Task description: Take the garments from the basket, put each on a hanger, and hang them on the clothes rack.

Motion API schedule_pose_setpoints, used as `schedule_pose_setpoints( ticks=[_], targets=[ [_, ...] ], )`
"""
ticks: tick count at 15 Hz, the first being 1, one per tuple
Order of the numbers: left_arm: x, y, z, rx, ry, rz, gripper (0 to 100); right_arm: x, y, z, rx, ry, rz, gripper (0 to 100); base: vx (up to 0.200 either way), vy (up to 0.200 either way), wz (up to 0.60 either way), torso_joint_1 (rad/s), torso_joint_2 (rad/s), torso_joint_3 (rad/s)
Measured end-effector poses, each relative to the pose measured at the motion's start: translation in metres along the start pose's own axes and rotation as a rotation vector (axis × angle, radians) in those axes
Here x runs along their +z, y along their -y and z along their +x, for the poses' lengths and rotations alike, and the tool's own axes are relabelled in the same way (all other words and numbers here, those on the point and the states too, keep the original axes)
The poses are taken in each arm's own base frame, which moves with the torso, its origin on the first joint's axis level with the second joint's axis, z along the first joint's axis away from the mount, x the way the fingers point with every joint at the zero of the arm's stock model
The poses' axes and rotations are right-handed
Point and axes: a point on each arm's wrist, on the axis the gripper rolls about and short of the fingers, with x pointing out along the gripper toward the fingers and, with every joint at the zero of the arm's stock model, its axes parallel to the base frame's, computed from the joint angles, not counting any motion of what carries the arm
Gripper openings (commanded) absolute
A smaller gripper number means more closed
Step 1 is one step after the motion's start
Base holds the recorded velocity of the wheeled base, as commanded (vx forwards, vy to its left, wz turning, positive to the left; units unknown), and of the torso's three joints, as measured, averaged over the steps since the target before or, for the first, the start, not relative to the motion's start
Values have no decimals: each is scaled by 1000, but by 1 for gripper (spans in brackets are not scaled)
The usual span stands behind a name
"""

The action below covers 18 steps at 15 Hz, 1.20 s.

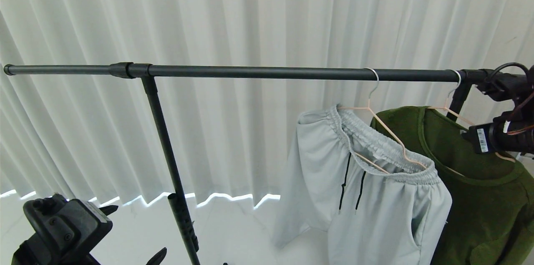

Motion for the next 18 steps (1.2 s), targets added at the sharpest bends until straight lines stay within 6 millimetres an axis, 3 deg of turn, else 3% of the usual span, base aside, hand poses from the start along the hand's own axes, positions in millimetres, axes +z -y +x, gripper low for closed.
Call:
schedule_pose_setpoints(
  ticks=[4, 12, 18],
  targets=[
    [4, -7, 1, 53, 24, -34, 100, 5, 3, -17, -11, 112, 39, 100, 0, 0, 0, 0, 0, 0],
    [-3, -47, -5, 399, -14, -201, 100, -6, 17, -84, -34, 313, 101, 100, 0, 0, 0, 0, 0, 0],
    [-23, -43, -27, 542, -12, -244, 100, -25, 23, -122, -68, 410, 118, 100, -200, 0, 0, 2, 2, 0]
  ],
)
